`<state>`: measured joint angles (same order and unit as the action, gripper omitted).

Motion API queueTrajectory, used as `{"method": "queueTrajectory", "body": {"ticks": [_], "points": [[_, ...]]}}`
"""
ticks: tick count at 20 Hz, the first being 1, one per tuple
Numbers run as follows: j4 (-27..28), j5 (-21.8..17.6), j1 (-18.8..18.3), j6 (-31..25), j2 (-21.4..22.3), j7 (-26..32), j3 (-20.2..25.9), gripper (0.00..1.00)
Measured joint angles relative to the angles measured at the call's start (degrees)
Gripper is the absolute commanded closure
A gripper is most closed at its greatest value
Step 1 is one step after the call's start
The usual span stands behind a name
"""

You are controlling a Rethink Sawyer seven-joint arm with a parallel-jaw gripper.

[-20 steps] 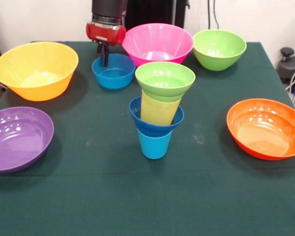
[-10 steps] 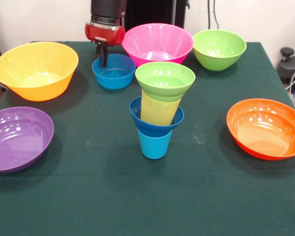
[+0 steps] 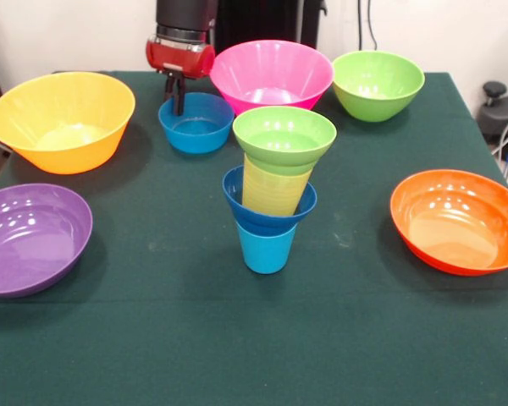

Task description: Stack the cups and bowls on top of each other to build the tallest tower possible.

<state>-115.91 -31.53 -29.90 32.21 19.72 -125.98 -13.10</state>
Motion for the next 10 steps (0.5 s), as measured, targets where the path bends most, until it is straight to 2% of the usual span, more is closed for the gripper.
{"method": "queueTrajectory", "body": {"ticks": [10], "points": [[0.98,-2.69,-1.94,0.00,0.00,0.00,0.74,1.00]]}}
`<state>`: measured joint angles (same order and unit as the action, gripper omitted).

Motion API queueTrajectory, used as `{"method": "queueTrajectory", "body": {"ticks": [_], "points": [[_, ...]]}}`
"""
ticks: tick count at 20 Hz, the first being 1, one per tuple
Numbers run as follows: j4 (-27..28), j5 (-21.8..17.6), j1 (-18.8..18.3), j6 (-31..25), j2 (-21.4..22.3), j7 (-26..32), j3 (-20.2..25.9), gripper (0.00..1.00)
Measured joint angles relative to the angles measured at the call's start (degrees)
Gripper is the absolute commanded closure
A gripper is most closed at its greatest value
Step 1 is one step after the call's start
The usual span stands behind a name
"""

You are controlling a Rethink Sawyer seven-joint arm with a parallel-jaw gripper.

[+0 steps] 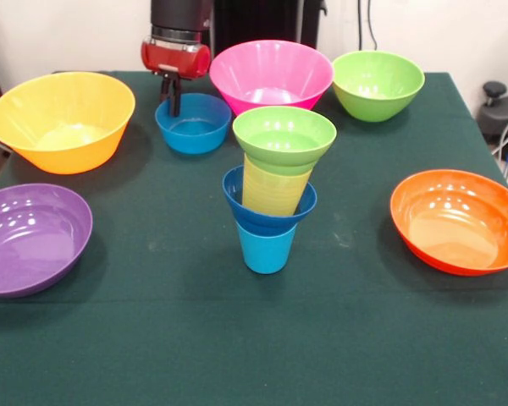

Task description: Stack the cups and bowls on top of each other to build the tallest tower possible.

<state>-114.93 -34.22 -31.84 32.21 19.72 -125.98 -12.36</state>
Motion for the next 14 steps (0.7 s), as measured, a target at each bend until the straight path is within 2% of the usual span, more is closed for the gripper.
{"method": "queueTrajectory", "body": {"ticks": [7,14], "points": [[0.02,-1.34,-1.16,-0.10,0.85,0.01,0.95,1.00],[-0.01,-2.16,-4.22,-4.57,5.68,0.01,5.14,1.00]]}}
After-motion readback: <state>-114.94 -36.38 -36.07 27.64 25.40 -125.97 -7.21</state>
